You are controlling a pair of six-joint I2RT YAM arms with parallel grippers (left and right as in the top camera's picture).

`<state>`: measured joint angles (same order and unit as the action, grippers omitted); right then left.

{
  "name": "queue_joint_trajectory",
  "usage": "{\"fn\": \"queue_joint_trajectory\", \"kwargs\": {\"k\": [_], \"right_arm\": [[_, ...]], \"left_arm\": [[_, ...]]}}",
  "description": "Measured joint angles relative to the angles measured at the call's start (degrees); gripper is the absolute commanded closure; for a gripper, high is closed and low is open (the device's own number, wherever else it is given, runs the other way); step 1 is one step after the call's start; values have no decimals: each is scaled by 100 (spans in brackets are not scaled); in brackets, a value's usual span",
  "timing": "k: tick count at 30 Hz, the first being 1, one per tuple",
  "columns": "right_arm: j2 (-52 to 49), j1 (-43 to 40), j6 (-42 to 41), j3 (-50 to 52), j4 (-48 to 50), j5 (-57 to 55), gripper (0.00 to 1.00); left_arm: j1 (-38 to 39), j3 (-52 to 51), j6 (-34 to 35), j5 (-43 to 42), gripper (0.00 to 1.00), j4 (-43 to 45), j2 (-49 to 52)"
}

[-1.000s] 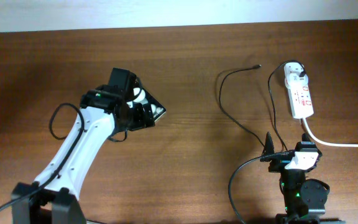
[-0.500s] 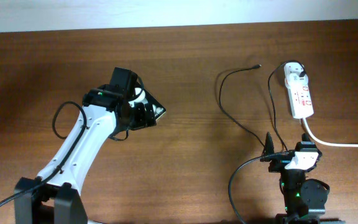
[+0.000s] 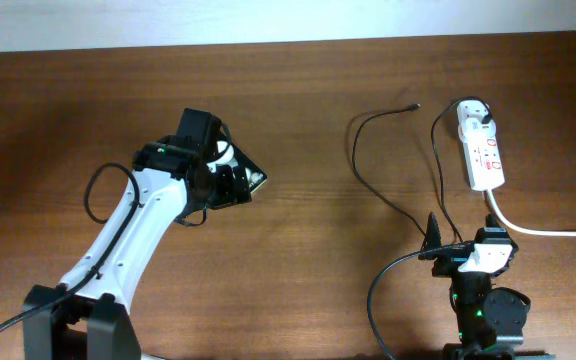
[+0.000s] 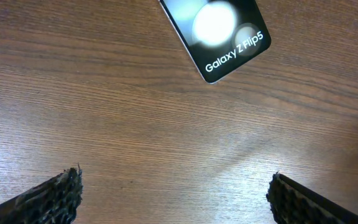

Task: Plug charger to phone and switch on socket
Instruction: 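Lower the left gripper and align it with the phone's long edges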

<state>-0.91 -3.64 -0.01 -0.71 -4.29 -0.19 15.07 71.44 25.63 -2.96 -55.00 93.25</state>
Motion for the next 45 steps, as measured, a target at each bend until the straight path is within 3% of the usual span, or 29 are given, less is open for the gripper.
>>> {"fn": "queue_joint_trajectory", "kwargs": {"k": [35,45], "right_arm": [[0,0,-2,0,0,0,1],[0,0,0,0,0,0,1]], "left_arm": [[0,0,7,-157,1,-476,2],[2,411,385,-437,1,-892,15]]}}
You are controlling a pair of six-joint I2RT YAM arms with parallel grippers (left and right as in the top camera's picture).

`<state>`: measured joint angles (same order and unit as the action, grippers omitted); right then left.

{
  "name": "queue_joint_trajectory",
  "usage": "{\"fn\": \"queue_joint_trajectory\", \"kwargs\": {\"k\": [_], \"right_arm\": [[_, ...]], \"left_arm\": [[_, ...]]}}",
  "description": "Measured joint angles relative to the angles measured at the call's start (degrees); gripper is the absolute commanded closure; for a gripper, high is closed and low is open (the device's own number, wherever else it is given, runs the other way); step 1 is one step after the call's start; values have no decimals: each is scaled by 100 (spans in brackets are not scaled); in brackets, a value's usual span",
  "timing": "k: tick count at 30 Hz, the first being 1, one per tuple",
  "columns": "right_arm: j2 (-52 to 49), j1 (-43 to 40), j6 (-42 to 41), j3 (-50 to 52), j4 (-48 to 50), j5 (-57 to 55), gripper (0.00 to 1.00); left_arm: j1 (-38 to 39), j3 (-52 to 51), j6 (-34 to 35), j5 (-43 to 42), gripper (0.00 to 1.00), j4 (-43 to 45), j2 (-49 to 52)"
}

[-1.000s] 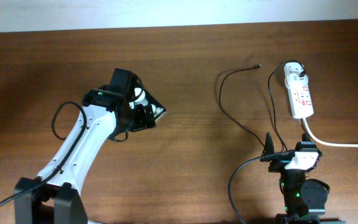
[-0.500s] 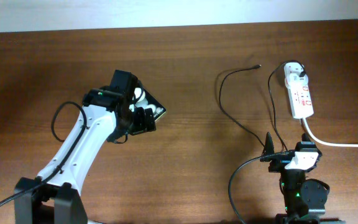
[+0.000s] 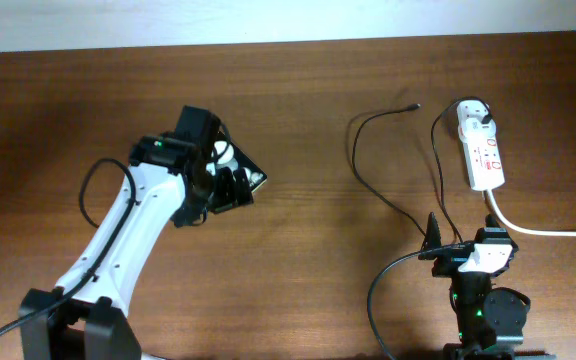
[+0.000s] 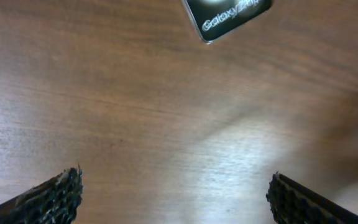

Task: Plug charger to phone and switch on socket
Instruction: 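Lower the left gripper and align it with the phone's long edges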

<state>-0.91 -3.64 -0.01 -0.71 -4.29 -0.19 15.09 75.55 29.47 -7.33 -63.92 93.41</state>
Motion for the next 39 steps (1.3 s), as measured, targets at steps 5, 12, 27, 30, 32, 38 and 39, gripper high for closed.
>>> {"fn": "queue_joint_trajectory", "kwargs": {"k": [5,12,27,30,32,38,39], "right_arm": [[0,0,-2,0,0,0,1],[0,0,-2,0,0,0,1],[0,0,-2,0,0,0,1],[0,0,2,0,0,0,1],[0,0,-2,0,0,0,1],[0,0,0,0,0,0,1],[0,0,-4,0,-2,0,1]], "left_arm": [[0,765,42,-15,1,-317,4],[0,1694,59,125,1,-422,4],[0,1801,61,378,1,-560,140],[0,1801,61,376,1,-562,404],[0,1801,59,376,1,-562,555],[0,1801,205,372,1,-555,699],[0,1801,264,372,1,-551,699]]}}
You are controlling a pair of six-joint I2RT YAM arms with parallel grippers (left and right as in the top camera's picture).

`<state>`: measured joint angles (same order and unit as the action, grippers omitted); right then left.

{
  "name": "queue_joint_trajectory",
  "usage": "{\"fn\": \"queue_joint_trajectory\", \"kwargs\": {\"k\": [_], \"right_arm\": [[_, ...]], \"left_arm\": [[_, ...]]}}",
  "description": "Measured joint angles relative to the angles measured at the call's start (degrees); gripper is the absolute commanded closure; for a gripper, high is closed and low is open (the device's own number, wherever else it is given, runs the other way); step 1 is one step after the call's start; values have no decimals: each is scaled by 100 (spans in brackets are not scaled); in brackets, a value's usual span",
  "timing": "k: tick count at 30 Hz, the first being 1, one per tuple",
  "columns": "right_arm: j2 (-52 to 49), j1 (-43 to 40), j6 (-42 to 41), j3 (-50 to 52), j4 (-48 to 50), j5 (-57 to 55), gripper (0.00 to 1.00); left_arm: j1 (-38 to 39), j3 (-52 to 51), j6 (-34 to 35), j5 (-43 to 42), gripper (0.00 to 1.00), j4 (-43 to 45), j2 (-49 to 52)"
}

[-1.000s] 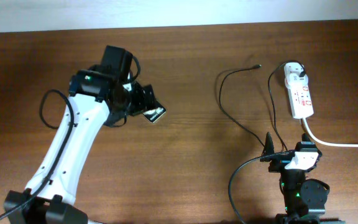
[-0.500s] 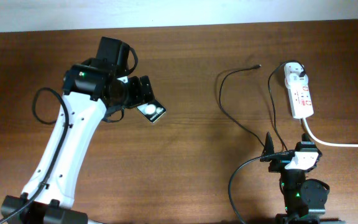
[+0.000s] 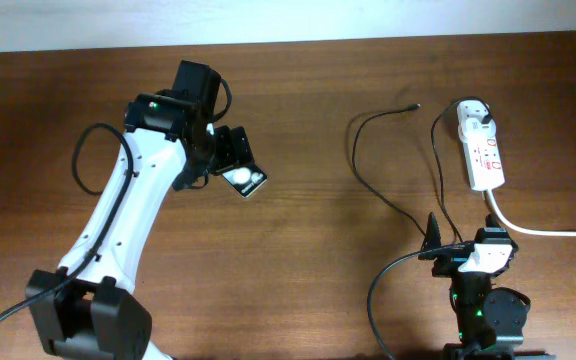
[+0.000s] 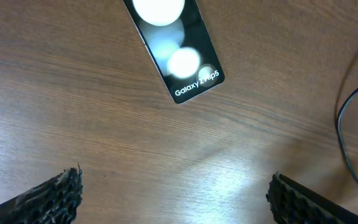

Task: Plug charger to phone and switch on socket
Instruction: 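Lower the left gripper and align it with the phone's long edges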

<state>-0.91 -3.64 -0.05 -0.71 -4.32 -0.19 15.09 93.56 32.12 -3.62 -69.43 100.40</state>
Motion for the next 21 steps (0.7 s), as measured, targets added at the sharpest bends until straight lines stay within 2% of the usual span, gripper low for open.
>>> {"fn": "queue_joint_trajectory", "kwargs": {"k": [9,12,16,21], "right_arm": [[0,0,4,0,0,0,1],[0,0,2,0,2,0,1],[0,0,4,0,2,0,1],[0,0,4,0,0,0,1]], "left_arm": [[0,17,688,111,0,503,131],[0,315,822,144,1,560,656],[2,1259,850,282,1,225,1768],[2,1394,870,656,1,-131,2267]]}}
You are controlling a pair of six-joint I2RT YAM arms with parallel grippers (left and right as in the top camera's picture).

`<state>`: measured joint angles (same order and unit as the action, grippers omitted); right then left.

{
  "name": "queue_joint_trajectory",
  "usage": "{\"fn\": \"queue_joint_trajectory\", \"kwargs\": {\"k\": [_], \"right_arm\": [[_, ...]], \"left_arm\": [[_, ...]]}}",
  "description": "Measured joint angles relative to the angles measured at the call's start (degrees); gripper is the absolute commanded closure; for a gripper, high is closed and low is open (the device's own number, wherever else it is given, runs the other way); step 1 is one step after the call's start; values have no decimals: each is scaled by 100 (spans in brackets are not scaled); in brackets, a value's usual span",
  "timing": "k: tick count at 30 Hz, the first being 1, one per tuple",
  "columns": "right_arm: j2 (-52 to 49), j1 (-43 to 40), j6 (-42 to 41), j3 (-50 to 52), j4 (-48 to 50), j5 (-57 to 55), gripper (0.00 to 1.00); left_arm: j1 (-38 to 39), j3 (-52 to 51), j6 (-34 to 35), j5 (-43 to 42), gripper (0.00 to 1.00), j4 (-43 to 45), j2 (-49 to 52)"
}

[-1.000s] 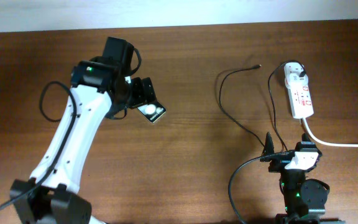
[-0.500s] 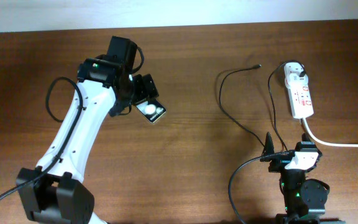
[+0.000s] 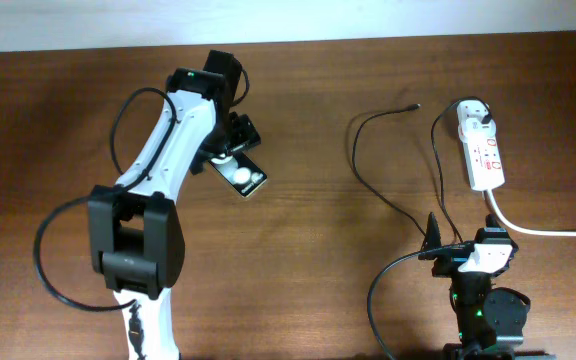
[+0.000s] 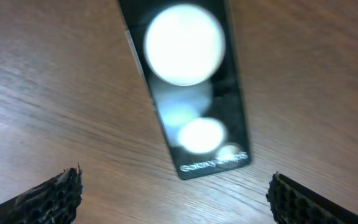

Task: Plug charger to phone and switch on socket
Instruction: 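Lower the left gripper and align it with the phone's long edges, then close the left gripper on the phone's sides and lift it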

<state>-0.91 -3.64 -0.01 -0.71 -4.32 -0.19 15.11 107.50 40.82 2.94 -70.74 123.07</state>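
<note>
The phone point(image 3: 245, 180), a dark Galaxy Z Flip5 with lamp glare on its face, lies flat on the wooden table left of centre. My left gripper point(image 3: 230, 150) hangs over its far end, open and empty. In the left wrist view the phone point(image 4: 185, 87) lies ahead, between the two finger pads point(image 4: 48, 198). The black charger cable point(image 3: 360, 165) loops across the right half, its free connector point(image 3: 413, 105) lying on the wood. The cable's plug point(image 3: 487, 118) sits in the white socket strip point(image 3: 480, 150). My right gripper point(image 3: 433, 236) rests near the front edge, far from everything; its jaws are too small to read.
A white mains lead point(image 3: 548, 232) runs from the socket strip off the right edge. The cable loop passes close beside the right arm's base point(image 3: 483, 300). My left arm point(image 3: 163, 160) stretches across the left half of the table point(image 3: 308, 260).
My left arm has swung further out and the open gripper now sits closer over the phone, which fills more of the wrist view. The phone, cable and right arm have not moved.
My open left gripper first stood low beside the phone, whose end showed at the top of the wrist view. Then the phone slipped almost out of that view. Then the arm was further back with the whole phone ahead, and now the gripper hangs closer over it.
</note>
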Motion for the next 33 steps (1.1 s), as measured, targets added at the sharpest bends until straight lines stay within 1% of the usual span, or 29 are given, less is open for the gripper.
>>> {"fn": "queue_joint_trajectory", "kwargs": {"k": [9,16,21,27,33], "right_arm": [[0,0,-2,0,2,0,1],[0,0,0,0,0,0,1],[0,0,-2,0,2,0,1],[0,0,-4,0,2,0,1],[0,0,0,0,2,0,1]], "left_arm": [[-2,9,0,361,1,-39,33],[-2,9,2,848,1,-70,33],[-2,9,17,833,1,-68,44],[-2,24,81,555,1,-63,398],[-76,28,83,341,1,-70,424]]}}
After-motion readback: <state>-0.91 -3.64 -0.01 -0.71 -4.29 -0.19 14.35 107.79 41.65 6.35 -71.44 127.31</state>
